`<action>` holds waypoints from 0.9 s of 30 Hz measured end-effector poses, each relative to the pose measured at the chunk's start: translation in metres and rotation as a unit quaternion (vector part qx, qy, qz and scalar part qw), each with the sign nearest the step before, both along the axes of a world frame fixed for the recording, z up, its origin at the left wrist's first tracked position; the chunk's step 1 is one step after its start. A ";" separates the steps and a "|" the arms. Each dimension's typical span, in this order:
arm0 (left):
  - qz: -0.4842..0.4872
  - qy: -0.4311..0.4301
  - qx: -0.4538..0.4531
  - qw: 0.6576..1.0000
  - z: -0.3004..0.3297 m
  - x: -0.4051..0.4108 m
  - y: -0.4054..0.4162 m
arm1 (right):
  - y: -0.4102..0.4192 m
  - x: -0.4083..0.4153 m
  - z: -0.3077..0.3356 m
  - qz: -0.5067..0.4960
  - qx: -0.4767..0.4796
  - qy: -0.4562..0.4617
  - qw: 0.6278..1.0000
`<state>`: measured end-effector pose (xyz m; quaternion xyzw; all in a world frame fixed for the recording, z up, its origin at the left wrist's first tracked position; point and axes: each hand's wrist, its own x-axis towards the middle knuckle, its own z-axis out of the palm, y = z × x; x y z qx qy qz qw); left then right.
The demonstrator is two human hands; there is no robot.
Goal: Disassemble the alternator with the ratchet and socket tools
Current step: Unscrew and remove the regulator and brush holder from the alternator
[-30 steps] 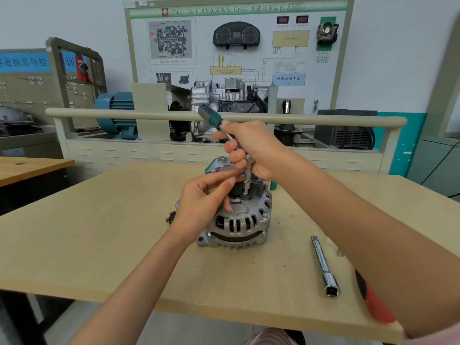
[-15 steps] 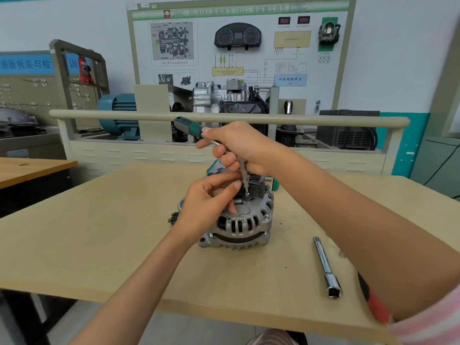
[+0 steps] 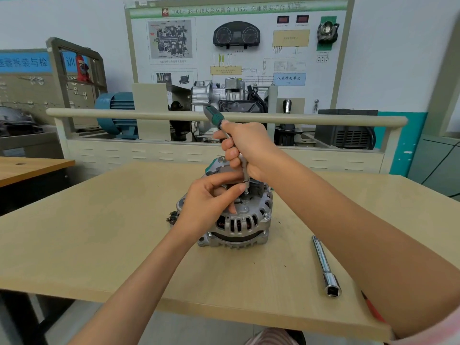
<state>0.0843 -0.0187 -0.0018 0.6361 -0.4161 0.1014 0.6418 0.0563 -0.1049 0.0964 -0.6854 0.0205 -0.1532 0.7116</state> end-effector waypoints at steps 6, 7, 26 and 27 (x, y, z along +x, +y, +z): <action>0.002 -0.008 -0.001 1.000 0.001 0.000 -0.001 | 0.005 0.002 -0.009 -0.062 0.058 -0.065 0.994; 0.000 -0.011 0.002 1.000 0.001 0.000 -0.001 | 0.006 0.003 -0.011 -0.081 0.063 -0.079 0.992; -0.021 0.018 0.035 0.999 0.004 0.003 -0.004 | -0.017 0.002 0.008 0.232 -0.089 0.136 0.959; -0.020 0.021 0.029 0.999 0.003 0.004 -0.004 | -0.018 0.001 0.010 0.261 -0.105 0.152 0.947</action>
